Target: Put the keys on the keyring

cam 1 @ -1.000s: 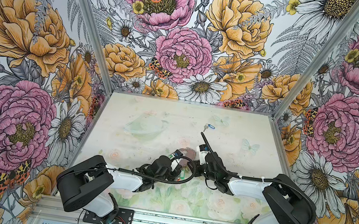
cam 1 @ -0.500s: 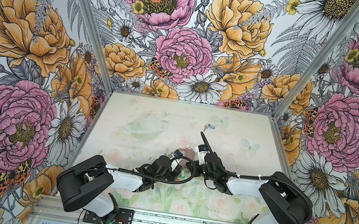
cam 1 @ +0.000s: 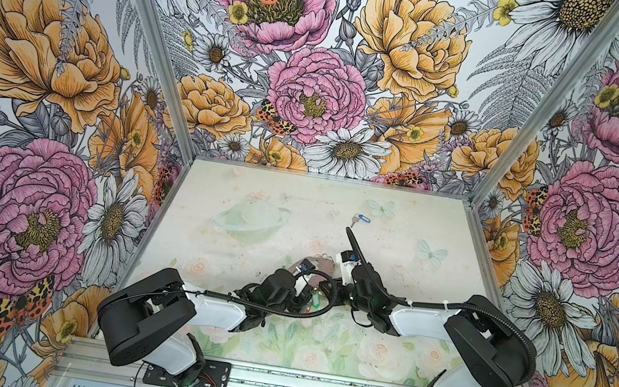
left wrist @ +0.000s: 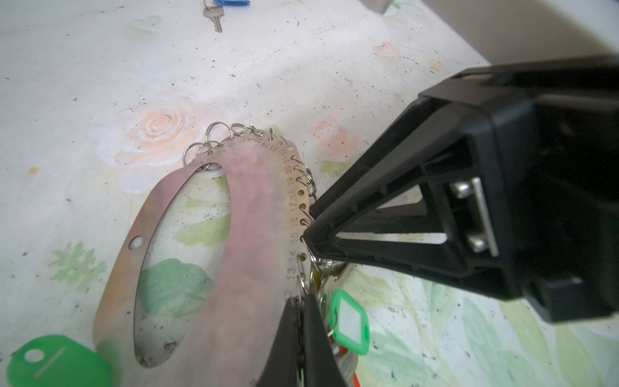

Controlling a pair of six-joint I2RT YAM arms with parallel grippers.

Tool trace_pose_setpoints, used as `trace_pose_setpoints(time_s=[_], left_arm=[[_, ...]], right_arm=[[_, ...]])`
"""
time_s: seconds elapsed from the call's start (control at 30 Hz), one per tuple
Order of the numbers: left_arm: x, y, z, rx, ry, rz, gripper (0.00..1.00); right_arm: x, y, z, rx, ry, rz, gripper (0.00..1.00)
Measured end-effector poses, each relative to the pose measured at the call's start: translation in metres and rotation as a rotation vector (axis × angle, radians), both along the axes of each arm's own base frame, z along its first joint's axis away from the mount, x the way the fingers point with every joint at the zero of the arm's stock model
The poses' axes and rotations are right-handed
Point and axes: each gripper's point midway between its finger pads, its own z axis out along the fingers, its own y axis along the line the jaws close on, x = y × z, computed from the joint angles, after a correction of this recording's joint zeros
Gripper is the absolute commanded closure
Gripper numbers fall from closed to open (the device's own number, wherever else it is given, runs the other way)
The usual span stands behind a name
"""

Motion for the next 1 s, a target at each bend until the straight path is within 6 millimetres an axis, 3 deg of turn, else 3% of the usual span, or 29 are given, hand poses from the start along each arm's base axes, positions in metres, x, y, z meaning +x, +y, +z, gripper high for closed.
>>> trace_pose_setpoints(time_s=[0.1, 0.43, 0.7, 0.8, 1.0], left_arm=[[0.0, 0.0003, -0.0002, 0.001, 0.0, 0.001, 1.0], [-0.0008, 0.0024, -0.0026, 0.006, 0.002, 0.005, 1.0], [-0.0017, 0.0041, -0.0005, 0.001, -0.004, 0.007, 1.0], [-0.0017, 0.0041, -0.0005, 0.001, -0.004, 0.007, 1.0], [-0.0017, 0.0041, -0.0006, 0.002, -0.004, 0.007, 1.0]], right_arm=[[0.0002, 0.0003, -0.0002, 0.001, 0.001, -0.001, 0.79], [0.0008, 0.0002, -0.0009, 0.004, 0.011, -0.01, 0.95], [-0.0005, -0.0016, 0.0045, 0.011, -0.006, -0.006, 1.0], [-0.0027, -0.0029, 0.0026, 0.01, -0.003, -0.004, 1.0], [-0.0053, -0.0047, 0.0002, -0.001, -0.008, 0.008, 0.85]])
